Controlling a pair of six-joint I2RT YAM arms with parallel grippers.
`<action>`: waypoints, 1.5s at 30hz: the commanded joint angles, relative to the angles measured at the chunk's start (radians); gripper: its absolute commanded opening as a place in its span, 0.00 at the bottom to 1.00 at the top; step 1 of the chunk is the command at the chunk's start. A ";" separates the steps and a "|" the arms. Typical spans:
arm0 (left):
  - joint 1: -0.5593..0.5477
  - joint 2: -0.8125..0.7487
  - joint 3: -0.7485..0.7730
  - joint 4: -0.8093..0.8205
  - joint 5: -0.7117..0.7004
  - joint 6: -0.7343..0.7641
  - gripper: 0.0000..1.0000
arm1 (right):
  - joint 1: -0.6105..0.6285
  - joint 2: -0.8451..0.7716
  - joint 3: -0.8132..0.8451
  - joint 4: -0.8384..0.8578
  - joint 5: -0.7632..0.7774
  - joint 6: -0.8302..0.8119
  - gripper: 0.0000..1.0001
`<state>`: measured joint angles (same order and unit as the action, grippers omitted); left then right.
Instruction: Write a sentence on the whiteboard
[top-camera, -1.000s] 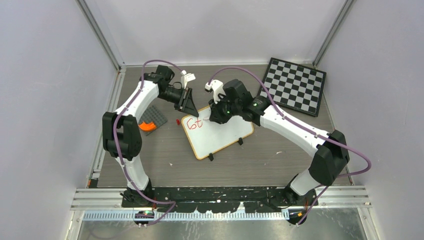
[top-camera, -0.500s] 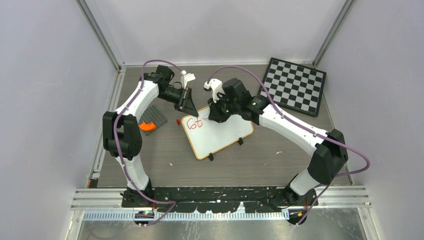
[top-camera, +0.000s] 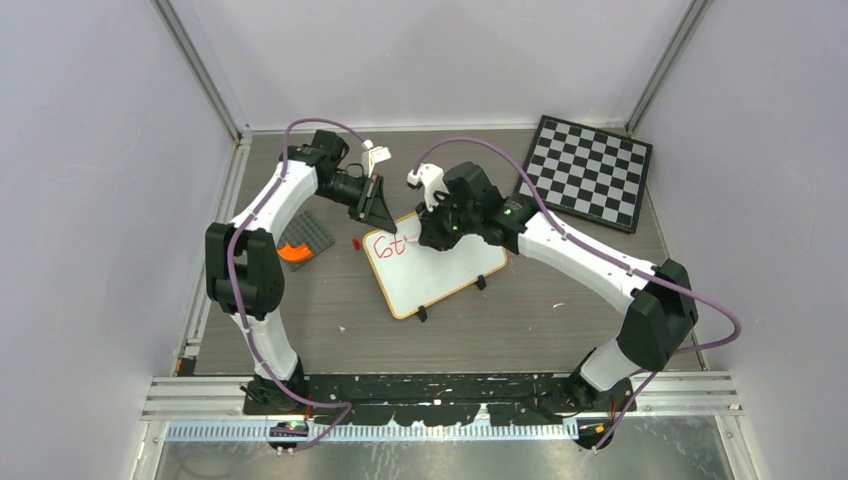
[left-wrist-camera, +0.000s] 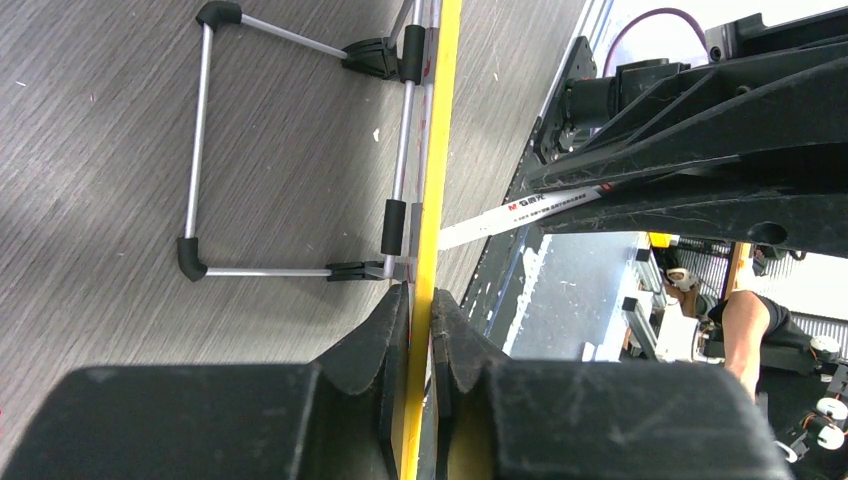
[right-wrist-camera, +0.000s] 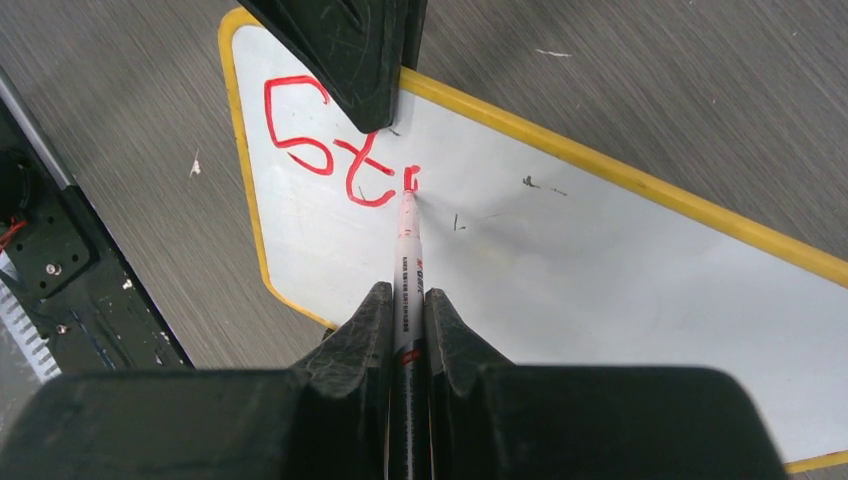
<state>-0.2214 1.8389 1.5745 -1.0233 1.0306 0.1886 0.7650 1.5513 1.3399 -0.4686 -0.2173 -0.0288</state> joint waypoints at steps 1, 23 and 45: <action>-0.005 -0.001 0.035 -0.018 -0.006 -0.010 0.00 | 0.002 -0.036 -0.026 0.010 0.036 -0.019 0.00; -0.012 -0.003 0.036 -0.027 -0.012 -0.001 0.00 | -0.006 -0.023 0.043 0.014 0.046 -0.013 0.00; -0.013 -0.003 0.037 -0.035 -0.006 0.007 0.00 | -0.023 -0.083 0.051 -0.061 -0.016 -0.020 0.00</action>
<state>-0.2291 1.8389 1.5841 -1.0355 1.0309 0.1909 0.7441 1.5307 1.3560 -0.5289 -0.2249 -0.0380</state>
